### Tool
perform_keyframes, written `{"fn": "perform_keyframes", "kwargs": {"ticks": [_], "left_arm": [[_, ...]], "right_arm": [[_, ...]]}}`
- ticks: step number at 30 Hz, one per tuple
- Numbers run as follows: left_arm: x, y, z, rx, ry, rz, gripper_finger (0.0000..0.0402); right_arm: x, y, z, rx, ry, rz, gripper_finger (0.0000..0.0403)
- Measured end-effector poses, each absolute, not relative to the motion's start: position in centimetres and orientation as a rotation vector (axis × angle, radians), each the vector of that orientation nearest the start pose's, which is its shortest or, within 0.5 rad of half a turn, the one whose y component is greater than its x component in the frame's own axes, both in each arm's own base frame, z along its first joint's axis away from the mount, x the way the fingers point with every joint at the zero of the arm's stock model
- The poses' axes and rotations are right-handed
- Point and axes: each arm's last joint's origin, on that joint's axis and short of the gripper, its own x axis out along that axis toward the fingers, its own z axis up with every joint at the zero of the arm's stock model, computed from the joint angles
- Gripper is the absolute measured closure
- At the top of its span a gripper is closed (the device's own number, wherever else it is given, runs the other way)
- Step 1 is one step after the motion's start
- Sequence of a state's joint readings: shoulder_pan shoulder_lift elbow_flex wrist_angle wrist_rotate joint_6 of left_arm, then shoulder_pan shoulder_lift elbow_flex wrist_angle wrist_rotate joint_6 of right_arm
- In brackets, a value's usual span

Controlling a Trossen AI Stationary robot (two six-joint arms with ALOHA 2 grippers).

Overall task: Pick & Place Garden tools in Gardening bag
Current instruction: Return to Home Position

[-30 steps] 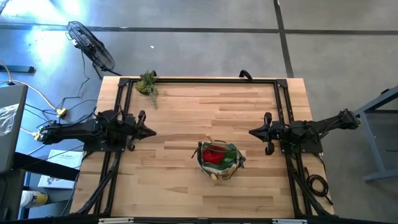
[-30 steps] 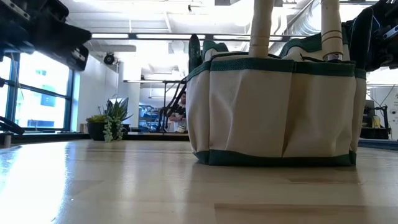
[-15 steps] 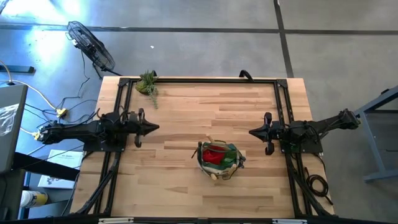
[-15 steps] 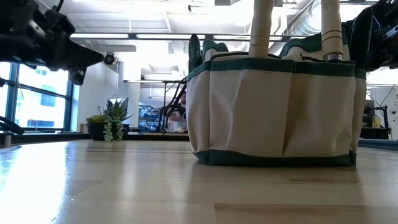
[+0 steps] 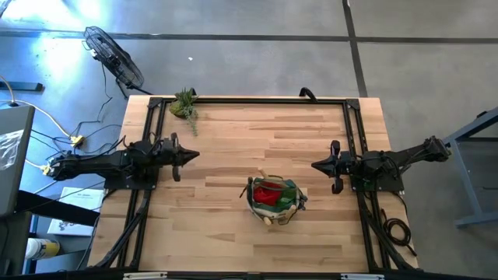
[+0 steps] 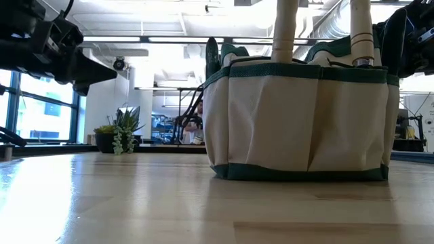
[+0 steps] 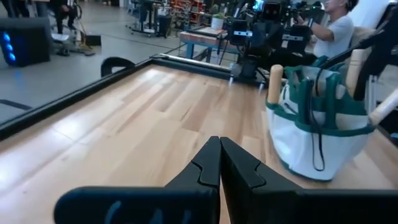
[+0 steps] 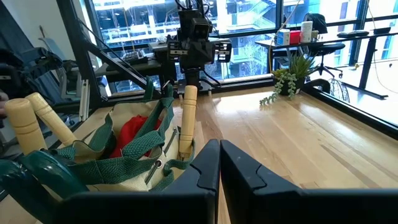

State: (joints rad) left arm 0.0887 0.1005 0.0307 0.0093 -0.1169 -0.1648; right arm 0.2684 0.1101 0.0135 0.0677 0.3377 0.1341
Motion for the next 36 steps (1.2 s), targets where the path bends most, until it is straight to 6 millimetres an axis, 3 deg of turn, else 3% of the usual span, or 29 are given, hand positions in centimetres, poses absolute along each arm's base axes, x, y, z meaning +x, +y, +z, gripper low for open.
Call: {"fn": "perform_keyframes", "kwargs": {"ticks": [10, 36], "left_arm": [[10.31, 1.15, 16.27, -0.014, 0.106, 0.163, 0.0401], [10.68, 1.15, 15.82, -0.007, 0.155, 0.152, 0.0401]], "right_arm": [[10.11, 1.79, 16.59, 0.125, 0.023, -0.071, 0.0400], [10.12, 1.78, 16.59, 0.125, 0.023, -0.071, 0.0400]]}}
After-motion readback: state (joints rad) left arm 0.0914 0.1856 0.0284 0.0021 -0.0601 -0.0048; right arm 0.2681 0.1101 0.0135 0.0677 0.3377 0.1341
